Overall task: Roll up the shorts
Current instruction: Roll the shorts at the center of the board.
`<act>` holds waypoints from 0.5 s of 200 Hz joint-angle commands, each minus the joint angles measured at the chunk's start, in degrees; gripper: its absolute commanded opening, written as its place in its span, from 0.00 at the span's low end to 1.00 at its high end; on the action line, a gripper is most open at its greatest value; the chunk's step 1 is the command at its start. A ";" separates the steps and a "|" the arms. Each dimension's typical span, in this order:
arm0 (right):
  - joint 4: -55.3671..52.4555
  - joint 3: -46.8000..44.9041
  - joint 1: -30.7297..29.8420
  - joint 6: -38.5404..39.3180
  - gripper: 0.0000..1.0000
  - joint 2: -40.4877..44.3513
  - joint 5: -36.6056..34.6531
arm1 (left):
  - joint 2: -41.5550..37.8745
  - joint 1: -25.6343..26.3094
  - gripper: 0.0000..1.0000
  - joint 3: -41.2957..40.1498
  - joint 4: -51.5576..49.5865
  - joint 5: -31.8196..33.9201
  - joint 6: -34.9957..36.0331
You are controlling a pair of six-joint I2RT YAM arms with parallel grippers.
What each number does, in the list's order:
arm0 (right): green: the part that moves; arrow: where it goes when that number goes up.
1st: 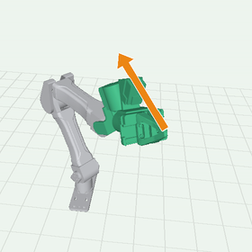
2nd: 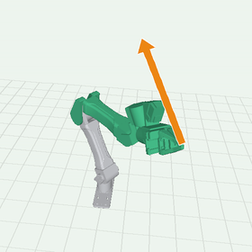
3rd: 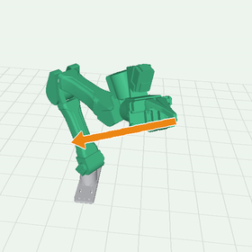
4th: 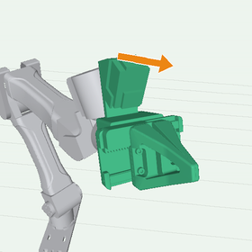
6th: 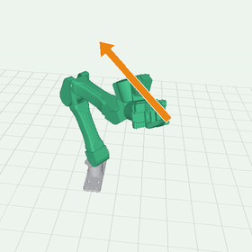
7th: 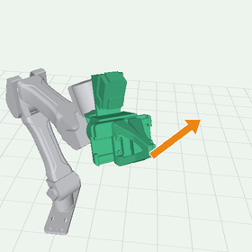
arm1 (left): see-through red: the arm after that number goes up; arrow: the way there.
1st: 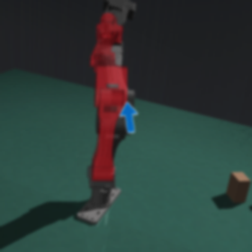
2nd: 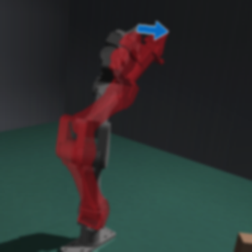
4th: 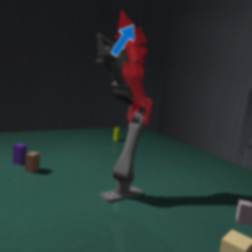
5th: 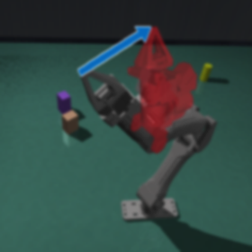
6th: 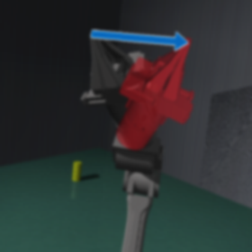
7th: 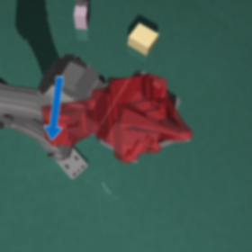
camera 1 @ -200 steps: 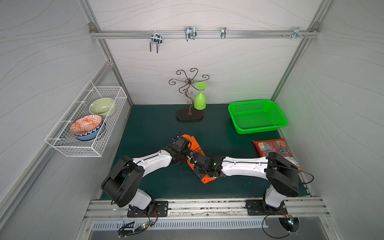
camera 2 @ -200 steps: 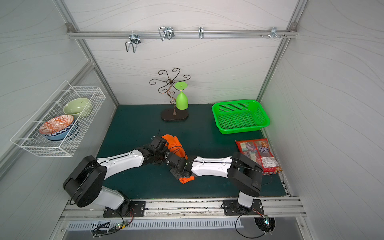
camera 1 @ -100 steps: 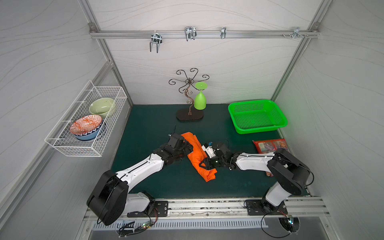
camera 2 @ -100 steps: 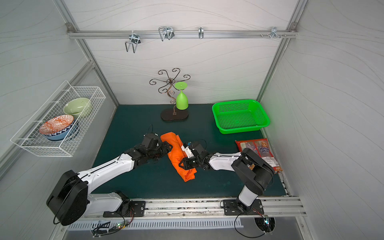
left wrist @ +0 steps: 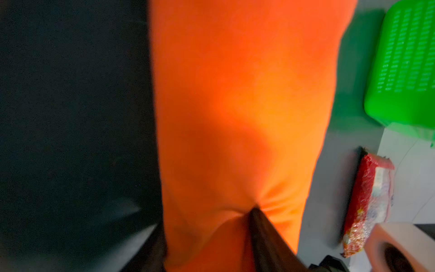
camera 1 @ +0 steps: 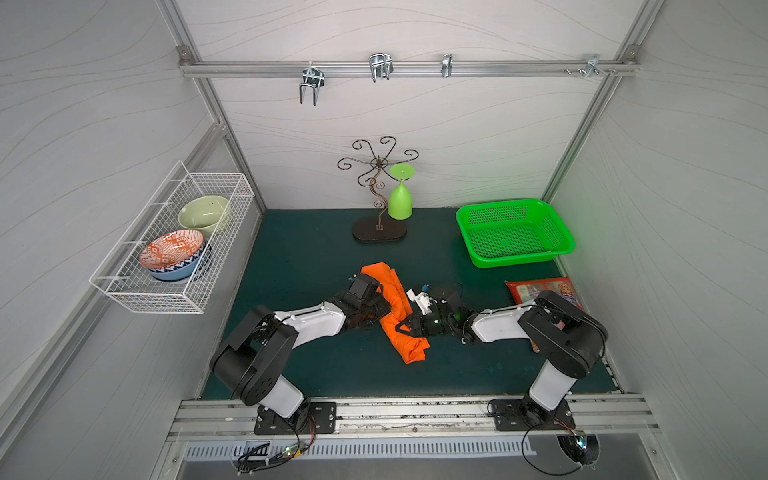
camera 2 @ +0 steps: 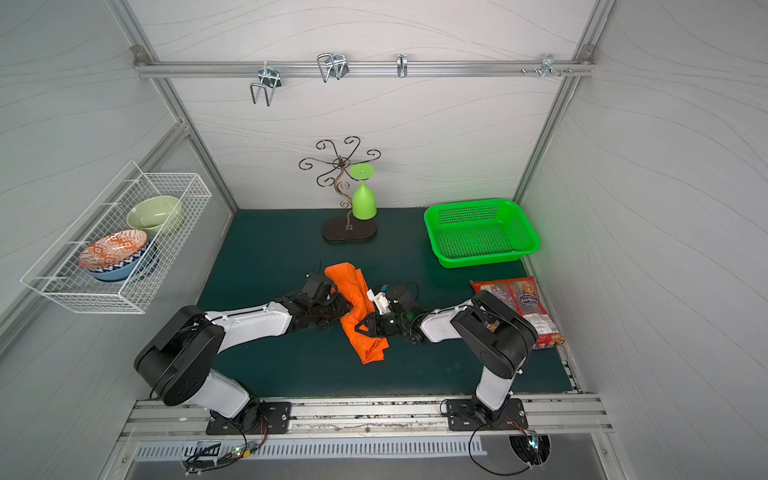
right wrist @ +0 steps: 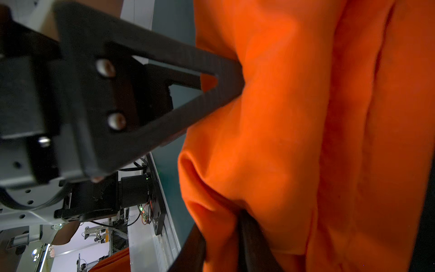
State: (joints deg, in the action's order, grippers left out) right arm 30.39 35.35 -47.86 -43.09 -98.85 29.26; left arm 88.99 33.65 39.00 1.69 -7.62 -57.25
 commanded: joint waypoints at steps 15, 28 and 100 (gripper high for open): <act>-13.12 0.17 -0.25 2.81 0.40 1.70 -0.13 | 2.21 0.80 0.25 2.99 -2.30 1.55 1.03; -18.10 1.06 0.08 4.38 0.51 6.11 -1.32 | 2.10 1.10 0.23 4.73 -6.21 3.27 2.96; -34.44 9.44 8.77 4.71 0.70 7.19 -4.64 | 1.93 2.03 0.22 6.67 -10.23 4.95 6.22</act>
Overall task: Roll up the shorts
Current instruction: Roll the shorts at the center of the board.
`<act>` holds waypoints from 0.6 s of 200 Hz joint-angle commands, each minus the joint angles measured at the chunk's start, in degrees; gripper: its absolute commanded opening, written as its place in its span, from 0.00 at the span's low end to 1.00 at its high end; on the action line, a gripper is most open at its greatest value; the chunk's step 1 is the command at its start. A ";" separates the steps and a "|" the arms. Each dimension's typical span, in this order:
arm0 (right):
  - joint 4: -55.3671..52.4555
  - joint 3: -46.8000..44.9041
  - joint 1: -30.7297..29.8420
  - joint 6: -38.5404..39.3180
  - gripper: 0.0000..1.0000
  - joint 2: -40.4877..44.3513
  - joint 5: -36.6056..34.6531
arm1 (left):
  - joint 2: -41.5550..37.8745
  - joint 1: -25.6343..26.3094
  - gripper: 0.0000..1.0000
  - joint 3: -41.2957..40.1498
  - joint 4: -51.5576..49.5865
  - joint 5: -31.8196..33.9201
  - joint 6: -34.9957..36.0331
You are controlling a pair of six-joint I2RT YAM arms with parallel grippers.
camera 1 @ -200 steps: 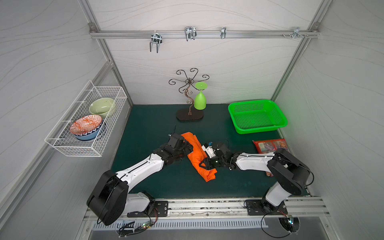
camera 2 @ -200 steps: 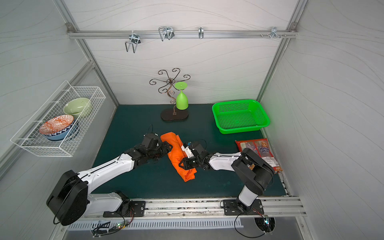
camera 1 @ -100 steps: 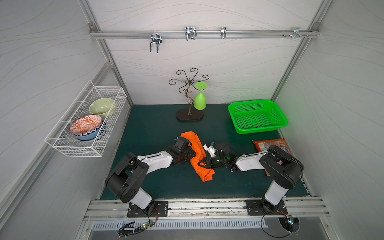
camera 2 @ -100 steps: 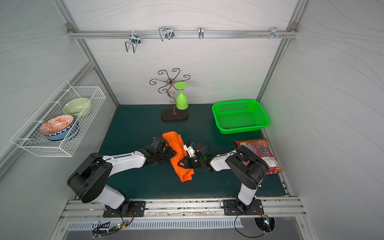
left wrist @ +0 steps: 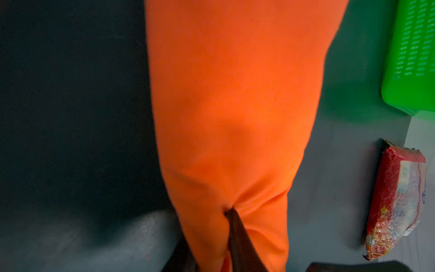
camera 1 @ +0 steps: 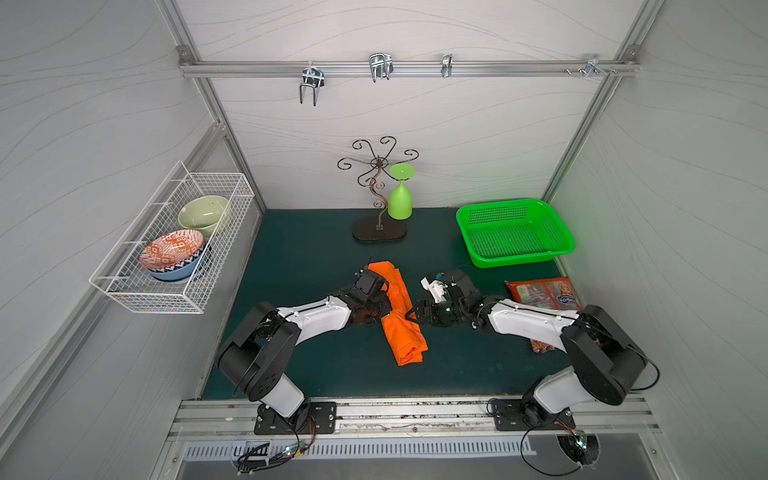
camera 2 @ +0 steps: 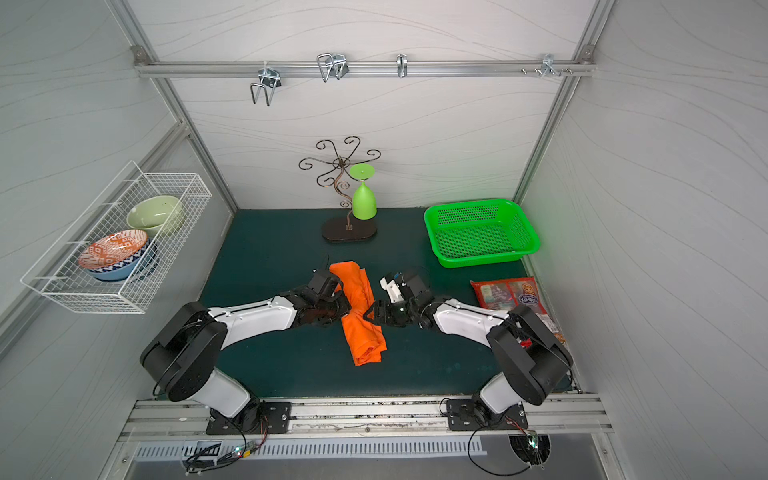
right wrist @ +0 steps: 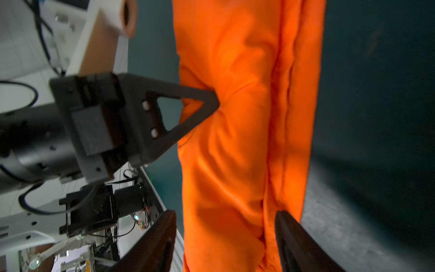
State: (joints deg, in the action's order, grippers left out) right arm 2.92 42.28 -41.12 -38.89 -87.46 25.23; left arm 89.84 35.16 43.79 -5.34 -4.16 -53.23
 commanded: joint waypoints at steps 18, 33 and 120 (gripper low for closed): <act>-5.76 4.63 3.46 -0.71 0.70 -9.08 1.15 | 1.19 0.85 0.21 2.00 -3.62 1.71 2.85; -4.72 6.82 3.88 -1.62 0.70 -13.46 2.95 | 1.37 1.01 0.21 2.19 -4.19 1.62 3.29; 12.30 10.77 1.98 -12.09 0.68 -25.08 14.35 | 0.55 1.14 0.21 1.39 -4.14 1.50 3.62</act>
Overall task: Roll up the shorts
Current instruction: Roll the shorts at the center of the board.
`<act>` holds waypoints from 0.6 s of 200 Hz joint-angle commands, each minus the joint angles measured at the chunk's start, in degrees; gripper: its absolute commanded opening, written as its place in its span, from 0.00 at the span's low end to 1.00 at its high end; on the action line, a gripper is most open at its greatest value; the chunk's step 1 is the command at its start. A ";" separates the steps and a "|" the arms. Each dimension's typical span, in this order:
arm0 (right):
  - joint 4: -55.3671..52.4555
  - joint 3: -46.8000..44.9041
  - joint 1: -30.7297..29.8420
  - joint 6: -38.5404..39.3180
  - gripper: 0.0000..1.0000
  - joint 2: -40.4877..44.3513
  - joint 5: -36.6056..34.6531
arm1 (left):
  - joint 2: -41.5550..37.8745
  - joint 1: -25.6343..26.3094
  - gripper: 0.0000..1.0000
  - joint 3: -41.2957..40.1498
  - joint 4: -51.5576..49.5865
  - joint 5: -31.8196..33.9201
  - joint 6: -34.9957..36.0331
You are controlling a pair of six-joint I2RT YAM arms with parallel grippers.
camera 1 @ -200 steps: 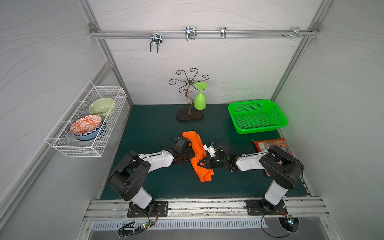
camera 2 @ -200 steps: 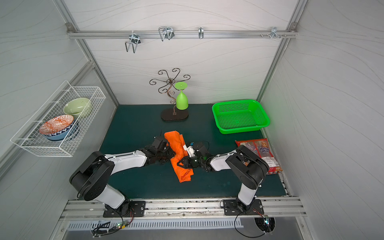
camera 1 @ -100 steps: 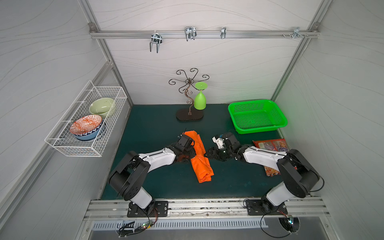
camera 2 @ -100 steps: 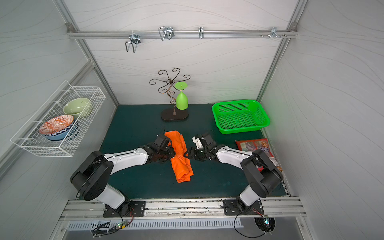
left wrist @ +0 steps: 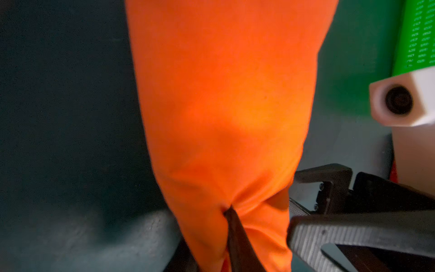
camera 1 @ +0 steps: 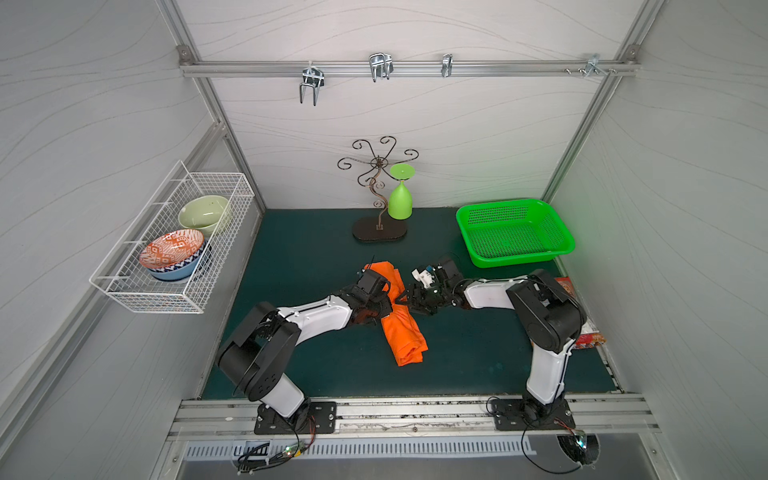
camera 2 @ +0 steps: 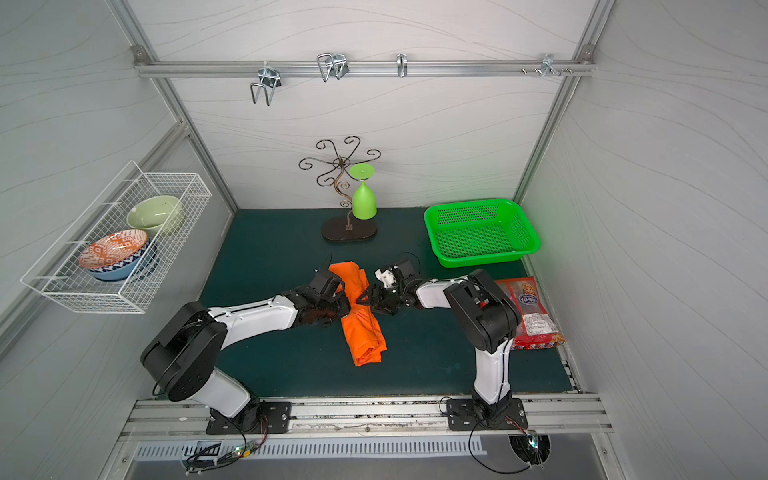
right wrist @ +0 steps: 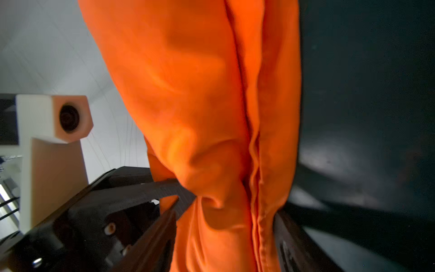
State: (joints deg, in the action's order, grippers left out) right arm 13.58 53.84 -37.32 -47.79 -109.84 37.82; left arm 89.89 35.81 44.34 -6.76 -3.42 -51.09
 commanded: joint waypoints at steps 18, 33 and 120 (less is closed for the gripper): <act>0.99 0.13 -2.20 -2.18 0.66 -1.87 1.63 | 0.63 0.46 0.20 0.93 -2.73 0.67 1.58; -0.17 0.96 -2.20 -1.50 0.61 -2.11 1.74 | 0.63 0.42 0.20 0.92 -2.67 0.61 1.61; 6.52 0.65 -1.39 -4.59 0.00 -6.08 4.78 | -1.35 0.48 0.33 1.01 -5.10 2.30 1.69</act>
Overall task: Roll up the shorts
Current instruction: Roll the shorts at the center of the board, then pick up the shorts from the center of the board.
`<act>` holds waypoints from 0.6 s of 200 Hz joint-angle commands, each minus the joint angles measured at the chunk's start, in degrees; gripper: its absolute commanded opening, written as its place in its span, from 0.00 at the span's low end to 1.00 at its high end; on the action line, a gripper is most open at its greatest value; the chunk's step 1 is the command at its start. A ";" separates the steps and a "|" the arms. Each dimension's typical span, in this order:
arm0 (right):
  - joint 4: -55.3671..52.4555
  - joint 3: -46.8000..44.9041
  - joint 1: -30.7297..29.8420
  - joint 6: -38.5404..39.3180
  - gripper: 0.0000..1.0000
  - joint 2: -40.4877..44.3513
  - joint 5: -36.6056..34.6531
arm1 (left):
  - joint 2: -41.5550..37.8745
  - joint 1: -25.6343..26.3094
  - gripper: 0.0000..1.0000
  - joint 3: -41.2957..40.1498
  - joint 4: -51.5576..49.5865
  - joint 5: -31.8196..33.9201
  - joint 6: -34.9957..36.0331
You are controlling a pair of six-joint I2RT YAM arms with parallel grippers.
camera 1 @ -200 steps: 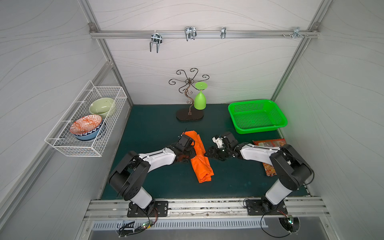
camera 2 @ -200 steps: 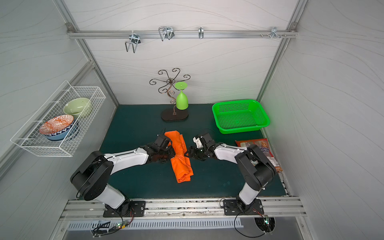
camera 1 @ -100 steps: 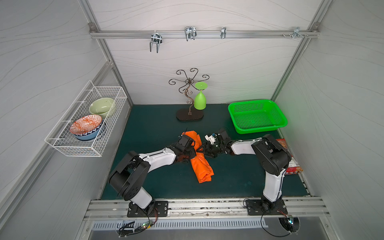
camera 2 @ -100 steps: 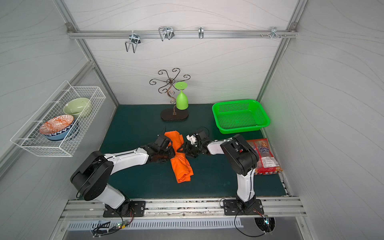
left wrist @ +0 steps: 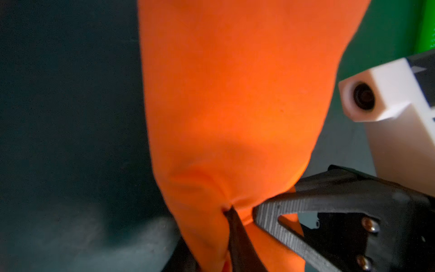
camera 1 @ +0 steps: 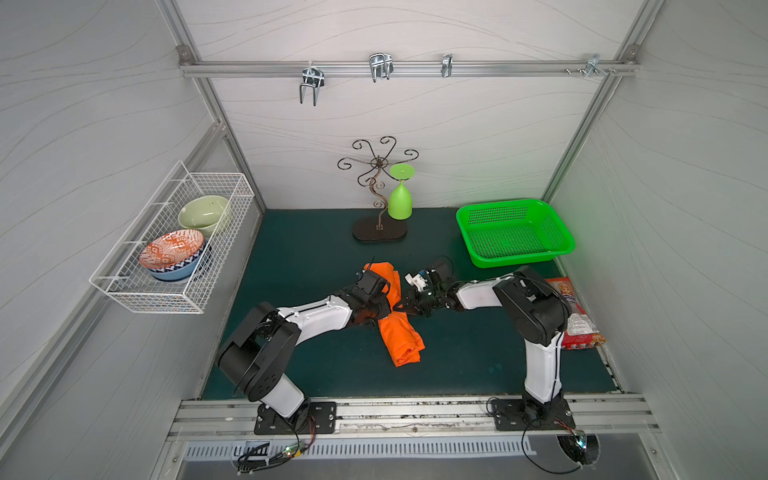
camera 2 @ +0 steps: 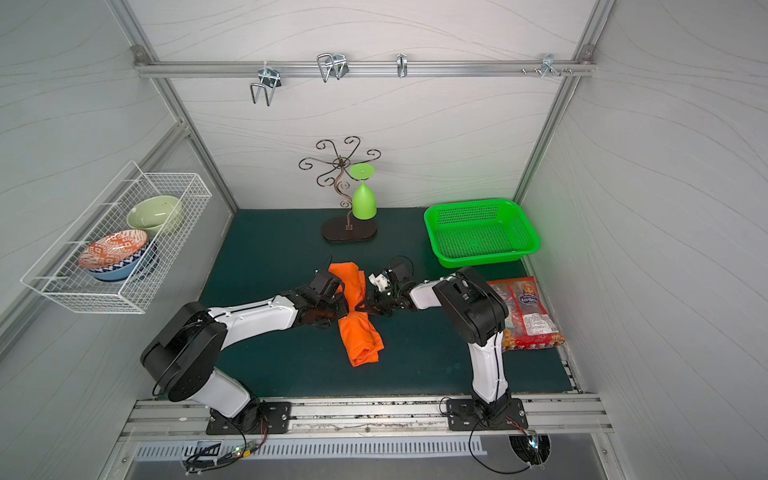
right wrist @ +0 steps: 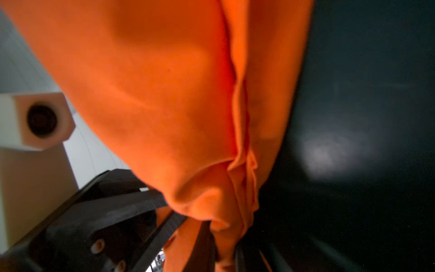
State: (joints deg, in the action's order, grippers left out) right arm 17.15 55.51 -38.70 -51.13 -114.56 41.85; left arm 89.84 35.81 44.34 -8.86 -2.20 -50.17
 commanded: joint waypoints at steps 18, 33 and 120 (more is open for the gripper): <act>5.14 -2.92 1.17 -1.32 0.00 0.88 0.95 | -4.63 0.10 0.53 1.61 -7.13 4.04 1.36; 7.46 -5.07 2.58 -1.82 0.00 3.39 1.43 | -9.41 -1.32 0.61 1.35 -10.31 5.91 1.63; 8.53 -11.35 11.94 -2.17 0.00 25.25 0.27 | -34.28 -10.74 0.68 -4.46 -20.98 9.45 2.81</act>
State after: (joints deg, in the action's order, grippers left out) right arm 24.40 43.42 -29.93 -53.36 -96.25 42.28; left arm 56.49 25.21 40.88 -26.50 6.94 -48.38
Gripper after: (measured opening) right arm 0.126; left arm 0.682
